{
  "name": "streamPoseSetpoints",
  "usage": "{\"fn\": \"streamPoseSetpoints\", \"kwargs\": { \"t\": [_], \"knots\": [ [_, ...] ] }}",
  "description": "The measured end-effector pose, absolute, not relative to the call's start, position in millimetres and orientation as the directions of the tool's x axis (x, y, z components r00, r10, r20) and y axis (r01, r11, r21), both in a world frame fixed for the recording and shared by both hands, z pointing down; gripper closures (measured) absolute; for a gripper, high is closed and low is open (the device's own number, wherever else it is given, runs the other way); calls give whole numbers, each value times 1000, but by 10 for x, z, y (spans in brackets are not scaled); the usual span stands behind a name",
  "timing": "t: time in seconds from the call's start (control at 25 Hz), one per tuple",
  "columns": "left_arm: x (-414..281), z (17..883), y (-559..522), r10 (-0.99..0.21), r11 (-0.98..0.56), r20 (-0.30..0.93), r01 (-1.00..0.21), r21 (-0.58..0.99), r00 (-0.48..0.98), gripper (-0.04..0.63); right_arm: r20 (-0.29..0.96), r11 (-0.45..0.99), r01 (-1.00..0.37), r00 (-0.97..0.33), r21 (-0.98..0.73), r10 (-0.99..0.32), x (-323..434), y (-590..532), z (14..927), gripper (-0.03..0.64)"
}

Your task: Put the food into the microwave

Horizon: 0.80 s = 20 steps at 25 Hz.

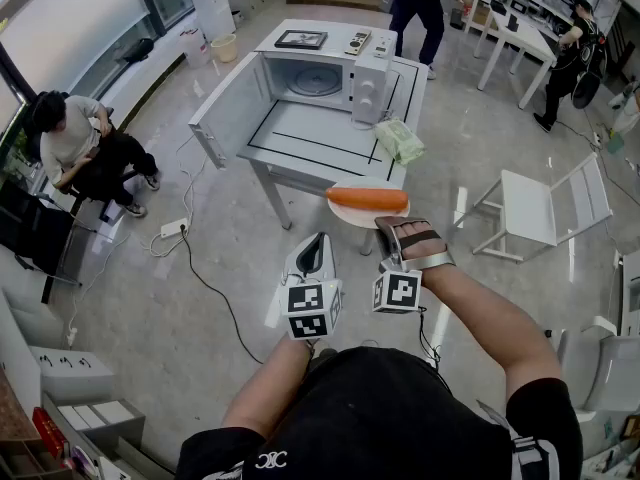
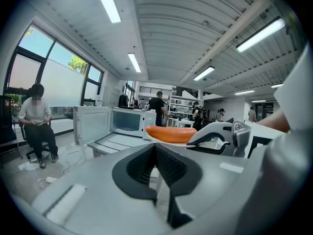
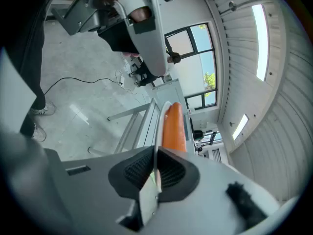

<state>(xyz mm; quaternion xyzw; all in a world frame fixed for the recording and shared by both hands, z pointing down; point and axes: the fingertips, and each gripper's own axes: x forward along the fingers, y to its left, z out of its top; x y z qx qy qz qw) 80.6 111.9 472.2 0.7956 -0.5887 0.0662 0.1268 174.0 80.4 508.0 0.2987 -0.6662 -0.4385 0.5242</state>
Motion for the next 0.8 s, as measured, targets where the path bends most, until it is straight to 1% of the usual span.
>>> {"fn": "streamPoseSetpoints", "kwargs": {
  "t": [0.36,0.8],
  "knots": [
    [797,4742,1157,-918,-271,262,-954,132,297,586,422,422,59,-274,905,-864,1745,822,5087,594],
    [835,4746,1173,-918,-272,261,-953,133,298,586,407,398,90,-260,913,-876,1791,799,5100,594]
  ]
}}
